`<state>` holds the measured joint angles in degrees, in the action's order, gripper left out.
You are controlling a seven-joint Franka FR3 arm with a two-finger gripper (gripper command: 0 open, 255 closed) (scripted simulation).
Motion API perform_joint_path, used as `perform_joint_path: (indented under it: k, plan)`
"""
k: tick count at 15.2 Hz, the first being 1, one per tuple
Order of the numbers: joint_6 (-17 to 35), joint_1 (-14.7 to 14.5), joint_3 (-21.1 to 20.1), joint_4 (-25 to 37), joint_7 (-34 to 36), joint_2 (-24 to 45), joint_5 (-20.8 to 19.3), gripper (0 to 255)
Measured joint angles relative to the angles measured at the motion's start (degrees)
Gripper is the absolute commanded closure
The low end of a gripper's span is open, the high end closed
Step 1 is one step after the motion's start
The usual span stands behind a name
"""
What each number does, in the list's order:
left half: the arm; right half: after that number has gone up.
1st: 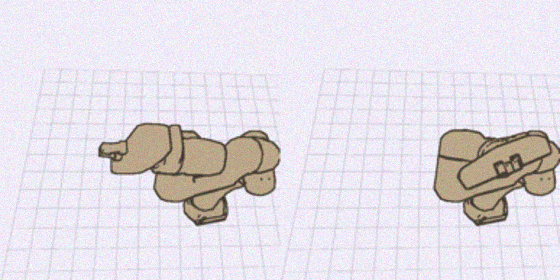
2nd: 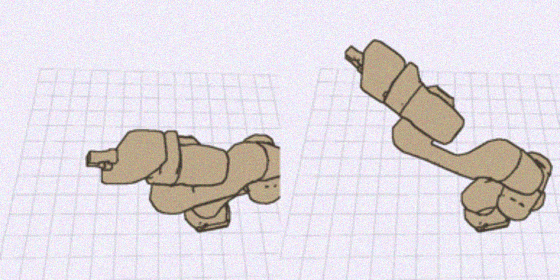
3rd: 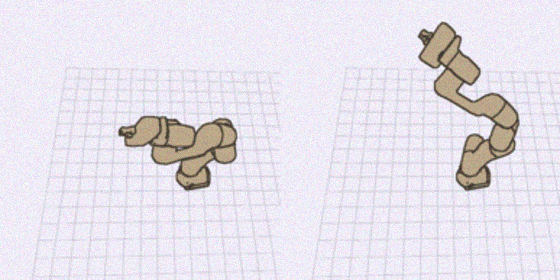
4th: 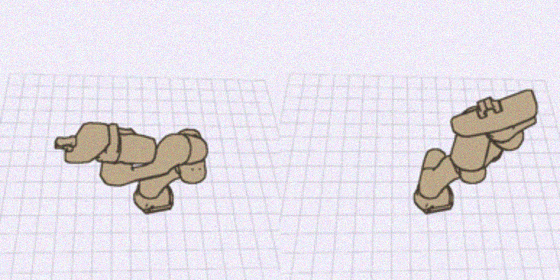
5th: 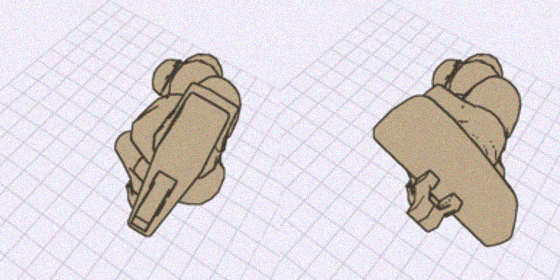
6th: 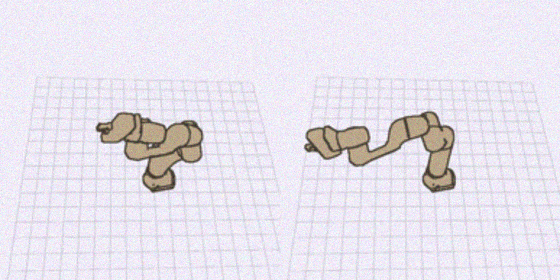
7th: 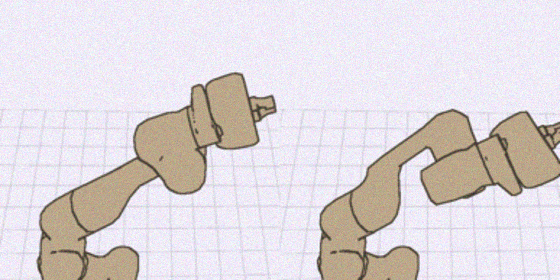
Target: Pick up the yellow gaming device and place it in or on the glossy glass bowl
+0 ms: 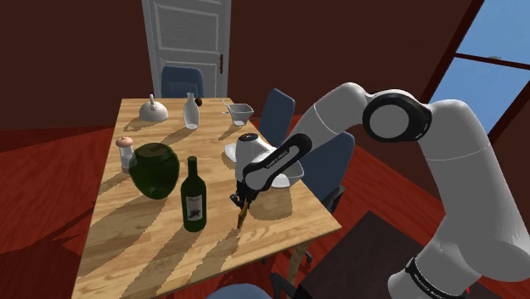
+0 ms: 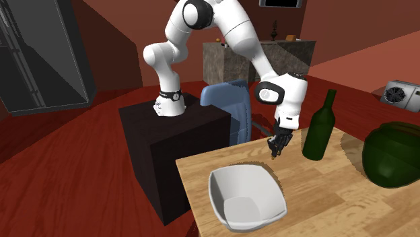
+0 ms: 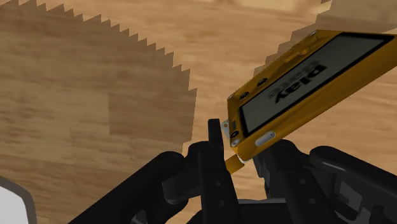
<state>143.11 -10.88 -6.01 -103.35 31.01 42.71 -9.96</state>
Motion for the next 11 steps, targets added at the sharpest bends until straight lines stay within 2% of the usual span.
perform_joint_path:
  k: [11]
  plan:
    - [-5.2,0.7,-1.0,-1.5,-0.8,-6.6,1.0,255]
